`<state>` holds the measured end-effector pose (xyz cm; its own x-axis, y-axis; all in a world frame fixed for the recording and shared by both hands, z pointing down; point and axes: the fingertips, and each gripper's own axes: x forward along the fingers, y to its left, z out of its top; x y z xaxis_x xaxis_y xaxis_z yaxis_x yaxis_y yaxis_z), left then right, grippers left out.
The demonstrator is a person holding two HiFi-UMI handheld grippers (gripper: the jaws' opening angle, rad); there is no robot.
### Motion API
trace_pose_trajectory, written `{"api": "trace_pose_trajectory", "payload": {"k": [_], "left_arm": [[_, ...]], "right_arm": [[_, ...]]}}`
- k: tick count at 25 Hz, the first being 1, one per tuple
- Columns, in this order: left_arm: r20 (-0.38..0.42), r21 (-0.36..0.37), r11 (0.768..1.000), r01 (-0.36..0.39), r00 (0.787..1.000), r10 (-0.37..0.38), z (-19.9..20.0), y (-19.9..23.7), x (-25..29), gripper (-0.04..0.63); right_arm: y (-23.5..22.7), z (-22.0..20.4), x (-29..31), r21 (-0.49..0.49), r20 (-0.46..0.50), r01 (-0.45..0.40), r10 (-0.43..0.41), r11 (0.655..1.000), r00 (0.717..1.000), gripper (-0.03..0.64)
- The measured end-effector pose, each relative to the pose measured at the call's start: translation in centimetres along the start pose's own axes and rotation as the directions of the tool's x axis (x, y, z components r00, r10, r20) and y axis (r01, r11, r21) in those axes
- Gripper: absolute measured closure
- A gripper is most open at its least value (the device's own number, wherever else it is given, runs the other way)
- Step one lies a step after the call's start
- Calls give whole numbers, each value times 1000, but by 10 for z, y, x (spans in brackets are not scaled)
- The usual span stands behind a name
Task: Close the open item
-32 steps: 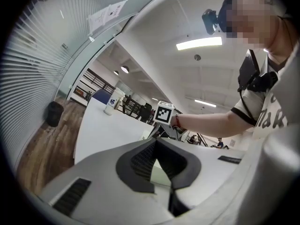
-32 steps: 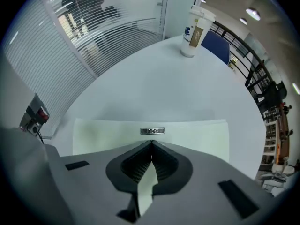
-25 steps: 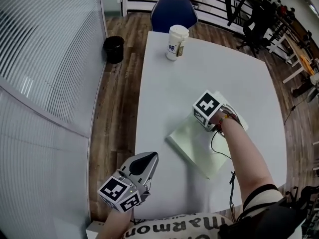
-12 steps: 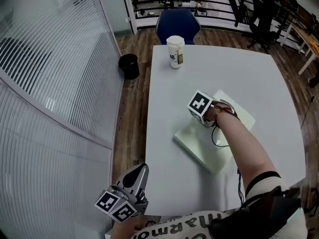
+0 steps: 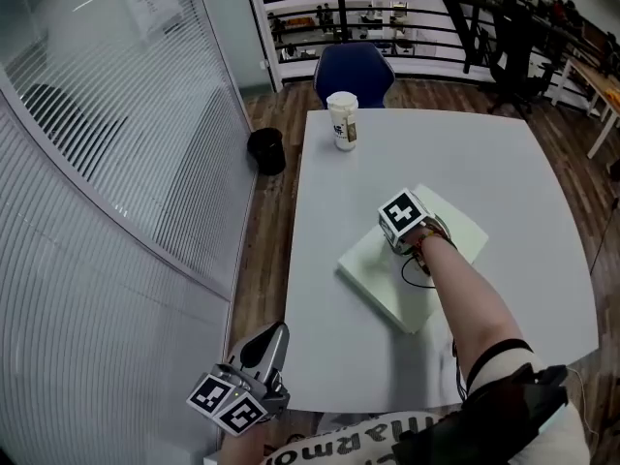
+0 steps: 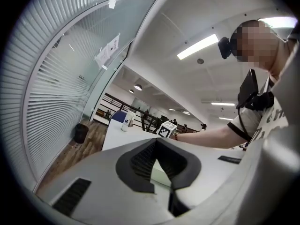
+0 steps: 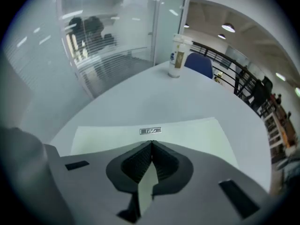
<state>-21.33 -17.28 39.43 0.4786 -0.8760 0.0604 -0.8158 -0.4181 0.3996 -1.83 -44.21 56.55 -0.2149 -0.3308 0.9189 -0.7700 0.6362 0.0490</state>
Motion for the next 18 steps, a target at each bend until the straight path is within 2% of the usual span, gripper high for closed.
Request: {"api": "trace_pose_trajectory", "payload": {"k": [2,3,4,5,8,11,12,13,14,15,18], "left_arm": [[17,-6,1000,-13,1000,13,4,-10,-10,603],[25,-11,1000,-17,1000,17,6,-15,-13,603],[29,-16,1000,-18,999,19,7,-21,-15,603],[31,-21,1000,-18,999,19,7,-27,-17,604],[31,-25,1000,-13,999,14,3,-51,-23,604],[36,-3,1000,0,999,0,3,-74,-24,604],[41,-1,1000,5,999,-5,5,-82,-23,604],[48,-2,1000,12,999,-12,6,-91,-22,604],[59,-5,1000,22,998,-21,8,-101,-22,604],[72,-9,999,32,997,-31,10,-110,-22,604],[125,-22,998,55,991,-52,15,-135,-23,604]], "right_arm": [[-8,-1,-15,159,104,-43,27,986,994,621],[-11,2,-24,226,180,-85,44,970,983,621],[-11,5,-36,281,275,-159,80,947,958,621],[-6,6,-51,317,376,-261,131,912,917,621],[21,-13,-103,300,608,-558,295,774,737,621],[45,-52,-157,262,724,-732,373,629,580,621],[49,-64,-177,246,761,-760,366,602,536,621],[51,-75,-199,220,796,-769,346,600,497,621],[52,-87,-221,187,824,-760,321,623,467,621],[52,-100,-241,156,843,-730,296,665,449,621],[42,-141,-293,97,869,-568,209,817,449,621]]}}
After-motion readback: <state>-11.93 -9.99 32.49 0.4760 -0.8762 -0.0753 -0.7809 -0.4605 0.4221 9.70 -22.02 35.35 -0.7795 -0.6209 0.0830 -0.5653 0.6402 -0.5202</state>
